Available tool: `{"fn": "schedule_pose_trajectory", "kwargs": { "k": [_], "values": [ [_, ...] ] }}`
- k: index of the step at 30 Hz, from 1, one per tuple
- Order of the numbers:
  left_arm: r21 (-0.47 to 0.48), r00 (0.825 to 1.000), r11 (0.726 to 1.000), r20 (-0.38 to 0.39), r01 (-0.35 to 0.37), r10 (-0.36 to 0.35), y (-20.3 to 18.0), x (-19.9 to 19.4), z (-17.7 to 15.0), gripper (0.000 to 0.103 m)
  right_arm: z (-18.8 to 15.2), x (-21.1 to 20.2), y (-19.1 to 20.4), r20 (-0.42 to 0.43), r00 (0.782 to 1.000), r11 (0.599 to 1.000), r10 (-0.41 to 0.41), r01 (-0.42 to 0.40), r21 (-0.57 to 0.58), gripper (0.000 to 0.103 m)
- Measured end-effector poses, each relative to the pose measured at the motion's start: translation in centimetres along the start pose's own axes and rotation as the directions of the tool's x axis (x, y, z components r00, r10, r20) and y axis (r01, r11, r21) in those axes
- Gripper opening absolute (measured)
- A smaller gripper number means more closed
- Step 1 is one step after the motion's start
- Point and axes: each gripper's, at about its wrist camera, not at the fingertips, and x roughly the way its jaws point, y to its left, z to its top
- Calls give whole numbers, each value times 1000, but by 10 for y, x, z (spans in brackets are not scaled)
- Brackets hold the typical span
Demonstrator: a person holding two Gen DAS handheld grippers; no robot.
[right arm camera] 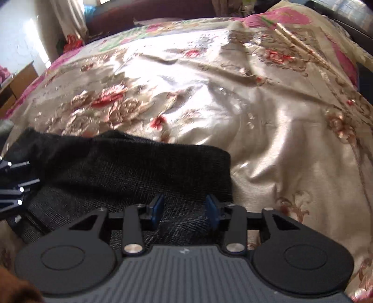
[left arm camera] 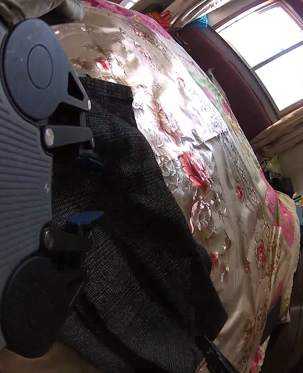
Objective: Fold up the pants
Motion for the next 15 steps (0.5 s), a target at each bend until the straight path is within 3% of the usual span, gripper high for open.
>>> {"fn": "schedule_pose_trajectory", "kwargs": {
  "k": [3, 5, 7, 9, 13, 15],
  "values": [
    [57, 1000, 998, 23, -22, 20, -4, -15, 9, 56, -4, -19, -30, 17, 1000, 989, 25, -27, 148, 57],
    [79, 999, 997, 52, -2, -2, -8, -20, 15, 56, -14, -6, -47, -14, 995, 965, 96, -89, 246, 57],
    [94, 998, 995, 63, 18, -24, -14, -18, 17, 57, -23, 15, -58, -55, 977, 931, 204, -177, 318, 58],
    [134, 997, 991, 74, 19, -29, -23, -13, 14, 57, -36, 16, -67, -2, 967, 905, 253, -236, 353, 58],
    [191, 994, 981, 98, 32, -51, -35, -12, -1, 57, -56, 17, -103, 79, 900, 761, 429, -407, 505, 56],
    [201, 991, 980, 127, 10, -37, -41, -15, -9, 56, -54, 24, -102, 96, 873, 722, 478, -453, 523, 56]
  ]
}}
